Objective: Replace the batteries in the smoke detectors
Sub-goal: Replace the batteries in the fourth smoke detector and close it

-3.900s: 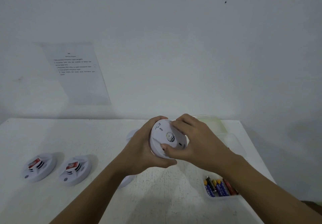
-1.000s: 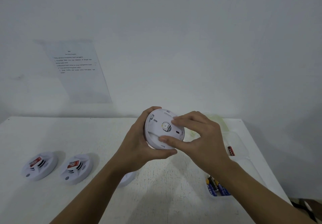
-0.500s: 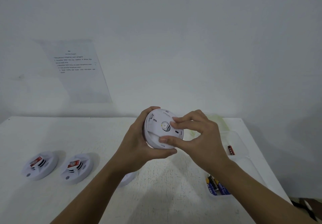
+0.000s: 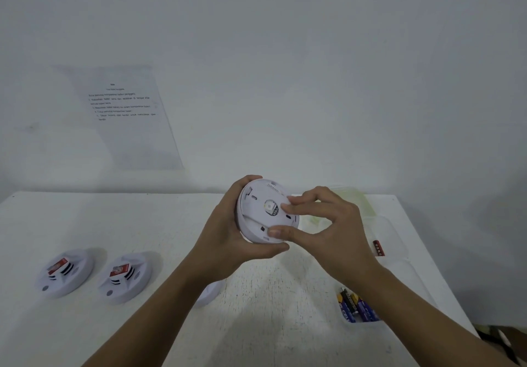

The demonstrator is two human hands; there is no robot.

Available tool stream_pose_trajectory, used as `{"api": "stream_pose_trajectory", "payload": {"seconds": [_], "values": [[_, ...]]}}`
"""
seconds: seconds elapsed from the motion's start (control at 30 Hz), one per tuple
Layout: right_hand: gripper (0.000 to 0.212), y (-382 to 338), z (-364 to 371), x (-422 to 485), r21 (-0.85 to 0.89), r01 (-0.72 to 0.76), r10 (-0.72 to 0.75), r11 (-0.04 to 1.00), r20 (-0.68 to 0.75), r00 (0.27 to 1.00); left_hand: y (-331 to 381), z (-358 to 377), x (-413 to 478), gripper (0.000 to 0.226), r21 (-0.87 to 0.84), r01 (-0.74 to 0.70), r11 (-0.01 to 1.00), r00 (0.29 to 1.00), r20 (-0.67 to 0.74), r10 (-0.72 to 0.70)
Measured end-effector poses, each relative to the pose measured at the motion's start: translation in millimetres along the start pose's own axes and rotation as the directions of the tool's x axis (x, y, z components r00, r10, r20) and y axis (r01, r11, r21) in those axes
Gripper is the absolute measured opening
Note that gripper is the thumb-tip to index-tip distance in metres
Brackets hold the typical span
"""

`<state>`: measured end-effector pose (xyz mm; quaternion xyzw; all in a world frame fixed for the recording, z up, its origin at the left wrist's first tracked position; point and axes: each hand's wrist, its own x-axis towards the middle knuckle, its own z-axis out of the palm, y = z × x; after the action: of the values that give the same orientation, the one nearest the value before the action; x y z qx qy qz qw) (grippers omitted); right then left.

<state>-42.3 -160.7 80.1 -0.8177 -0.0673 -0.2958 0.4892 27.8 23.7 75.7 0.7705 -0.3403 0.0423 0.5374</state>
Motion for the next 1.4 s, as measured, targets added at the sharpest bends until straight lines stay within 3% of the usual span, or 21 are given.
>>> {"api": "stream_pose_trajectory", "payload": {"seconds": [0.23, 0.53, 0.7, 0.8, 0.87, 1.03, 1.2, 1.4], "values": [[0.045, -1.3, 4.2, 1.0, 0.021, -0.047, 0.047, 0.999, -0.008, 0.999, -2.8, 5.8, -3.8, 0.088, -0.025, 0.011, 1.0, 1.0, -0.015, -0.011], [0.04, -8.9, -1.2, 9.8, -0.171, 0.111, -0.08, 0.979, 0.174, 0.981, -3.2, 1.2, 6.3, 0.085, 0.016, -0.045, 0.999, 0.997, 0.069, 0.044], [0.04, -6.0, 2.1, 10.2, -0.158, 0.118, -0.105, 0.98, 0.094, 0.99, -6.1, 4.7, 1.2, 0.076, 0.007, 0.028, 1.0, 0.99, 0.137, -0.029], [0.039, -3.7, 6.1, 9.5, -0.147, 0.12, -0.115, 0.982, 0.045, 0.992, 6.3, 9.3, -0.8, 0.091, 0.059, -0.002, 0.998, 0.992, 0.129, -0.006], [0.042, -2.1, 8.6, 8.2, -0.161, 0.117, -0.113, 0.98, 0.032, 0.993, 4.5, 12.3, -2.7, 0.085, -0.008, -0.013, 1.0, 0.987, 0.162, 0.014], [0.043, 1.6, 13.9, 5.0, -0.229, 0.117, -0.115, 0.966, 0.022, 0.993, 7.0, 18.5, -8.8, 0.071, -0.05, 0.024, 0.998, 0.994, 0.106, -0.018], [0.048, 2.6, 14.7, 3.7, -0.306, 0.114, -0.116, 0.945, 0.014, 0.993, 5.4, 24.6, -11.6, 0.073, 0.034, -0.019, 0.999, 1.0, 0.022, 0.018], [0.054, 4.3, 11.0, -1.9, -0.208, 0.092, -0.079, 0.974, 0.074, 0.994, 3.4, 19.4, -8.4, 0.072, 0.007, -0.05, 0.999, 0.998, 0.032, 0.049]]}}
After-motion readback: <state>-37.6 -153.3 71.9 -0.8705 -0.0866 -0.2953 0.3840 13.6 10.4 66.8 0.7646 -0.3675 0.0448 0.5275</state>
